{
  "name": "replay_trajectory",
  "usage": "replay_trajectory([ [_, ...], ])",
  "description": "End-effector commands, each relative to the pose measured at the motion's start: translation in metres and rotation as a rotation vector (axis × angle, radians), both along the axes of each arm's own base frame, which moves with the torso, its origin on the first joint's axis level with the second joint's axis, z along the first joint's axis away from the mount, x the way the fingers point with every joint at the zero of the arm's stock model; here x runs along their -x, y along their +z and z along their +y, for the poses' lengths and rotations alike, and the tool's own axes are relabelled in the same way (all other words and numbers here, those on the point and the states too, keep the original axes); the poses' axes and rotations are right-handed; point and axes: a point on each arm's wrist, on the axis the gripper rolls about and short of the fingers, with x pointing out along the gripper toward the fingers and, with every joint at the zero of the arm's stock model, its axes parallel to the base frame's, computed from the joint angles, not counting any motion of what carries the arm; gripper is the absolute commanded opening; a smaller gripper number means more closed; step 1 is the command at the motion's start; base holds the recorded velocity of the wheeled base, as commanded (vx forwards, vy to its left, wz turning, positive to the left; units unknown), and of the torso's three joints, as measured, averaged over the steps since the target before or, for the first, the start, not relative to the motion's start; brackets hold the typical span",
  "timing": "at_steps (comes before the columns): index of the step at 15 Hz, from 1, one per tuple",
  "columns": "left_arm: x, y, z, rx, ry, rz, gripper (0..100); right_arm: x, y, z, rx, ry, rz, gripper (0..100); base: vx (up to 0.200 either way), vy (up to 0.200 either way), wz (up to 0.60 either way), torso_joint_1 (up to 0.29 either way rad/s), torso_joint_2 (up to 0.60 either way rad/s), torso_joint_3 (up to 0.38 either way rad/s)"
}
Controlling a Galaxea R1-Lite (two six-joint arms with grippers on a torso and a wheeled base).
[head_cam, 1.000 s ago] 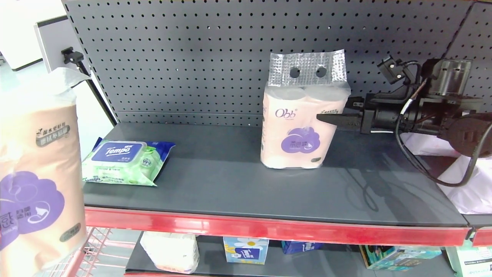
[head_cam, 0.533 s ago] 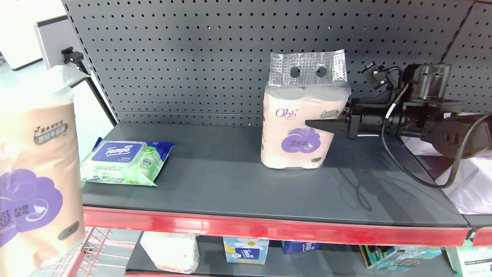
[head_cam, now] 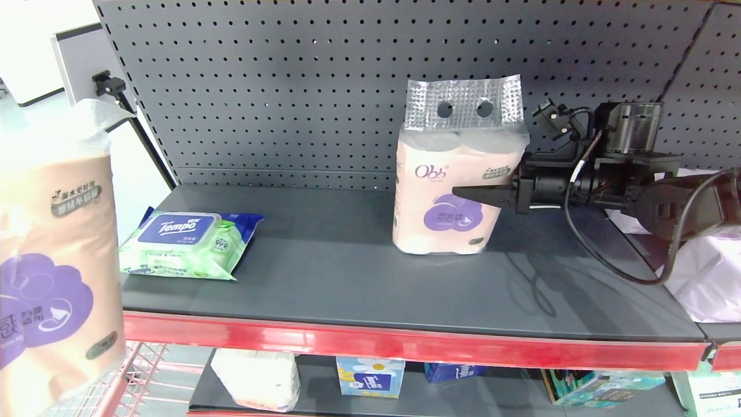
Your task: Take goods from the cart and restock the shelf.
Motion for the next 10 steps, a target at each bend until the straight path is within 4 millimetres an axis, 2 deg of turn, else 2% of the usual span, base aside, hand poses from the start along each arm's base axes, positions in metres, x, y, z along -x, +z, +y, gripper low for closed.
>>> replay_trajectory([
  [1,0.0,0.0,0.0,0.0,0.0,0.001,0,0.0,0.001,0.001,0.0,0.003,-0.002,100,0.0,0.0,0.0,0.0,0.0,0.0],
  [3,0.0,0.0,0.0,0.0,0.0,0.001,0,-0.003,-0.003,0.003,0.001,0.008,0.0,100,0.0,0.0,0.0,0.0,0.0,0.0],
  [4,0.0,0.0,0.0,0.0,0.0,-0.001,0,-0.003,-0.002,0.004,0.001,0.008,-0.008,0,0.0,0.0,0.0,0.0,0.0,0.0],
  [10,0.0,0.0,0.0,0.0,0.0,-0.001,0,0.009,0.001,0.004,0.002,0.016,-0.006,0,0.0,0.0,0.0,0.0,0.0,0.0],
])
